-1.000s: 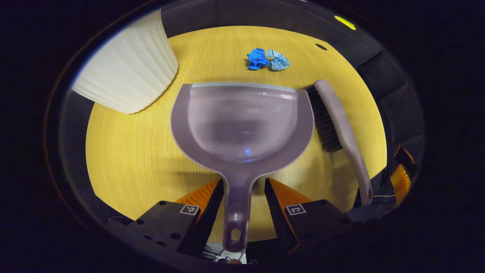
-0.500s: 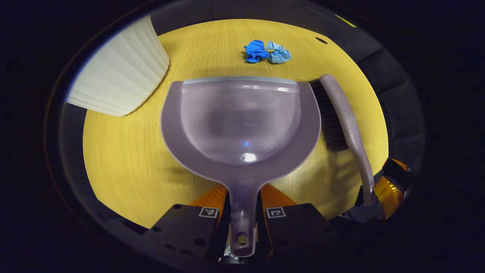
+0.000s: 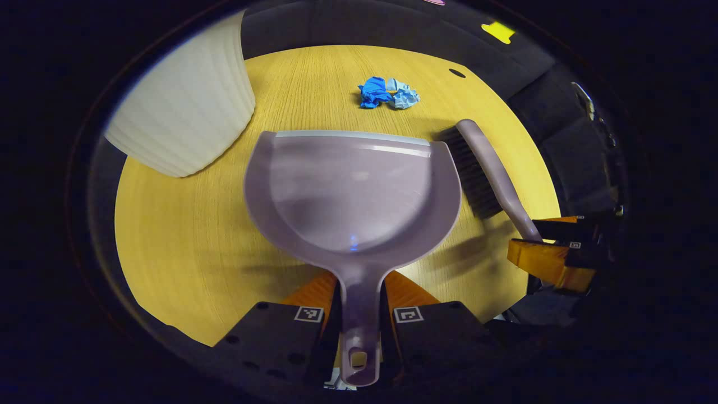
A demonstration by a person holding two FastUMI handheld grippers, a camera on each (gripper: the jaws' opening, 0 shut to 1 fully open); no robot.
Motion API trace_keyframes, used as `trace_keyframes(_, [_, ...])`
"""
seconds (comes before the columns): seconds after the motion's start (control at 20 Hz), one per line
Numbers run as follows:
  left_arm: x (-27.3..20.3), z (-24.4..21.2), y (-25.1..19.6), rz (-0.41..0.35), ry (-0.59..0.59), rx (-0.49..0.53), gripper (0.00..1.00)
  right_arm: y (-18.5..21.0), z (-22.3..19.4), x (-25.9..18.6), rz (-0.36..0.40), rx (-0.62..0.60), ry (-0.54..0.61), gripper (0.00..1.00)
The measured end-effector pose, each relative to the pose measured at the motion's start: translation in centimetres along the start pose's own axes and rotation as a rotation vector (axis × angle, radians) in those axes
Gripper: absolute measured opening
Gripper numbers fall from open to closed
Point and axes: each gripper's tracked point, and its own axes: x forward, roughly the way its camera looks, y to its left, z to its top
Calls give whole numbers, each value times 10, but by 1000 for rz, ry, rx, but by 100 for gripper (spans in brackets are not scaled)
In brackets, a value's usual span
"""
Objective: Pick up the small broom and dustpan from the desktop, sweep the trash into the dustpan with the broom, and then empty the trash into the garbage bin.
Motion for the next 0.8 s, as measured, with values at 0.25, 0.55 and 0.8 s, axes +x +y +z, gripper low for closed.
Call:
trace_keyframes(0.25, [-1,0,3,-43,-15,21,29,10,17,16,-52,-1,86,95])
trace_keyframes(0.55, [-1,13,5,-51,-30,66,30,9,17,35,-76,-18,177,26])
trace_keyframes(0.8, [0,19,6,-60,-20,72,29,7,33,40,-49,4,175,24])
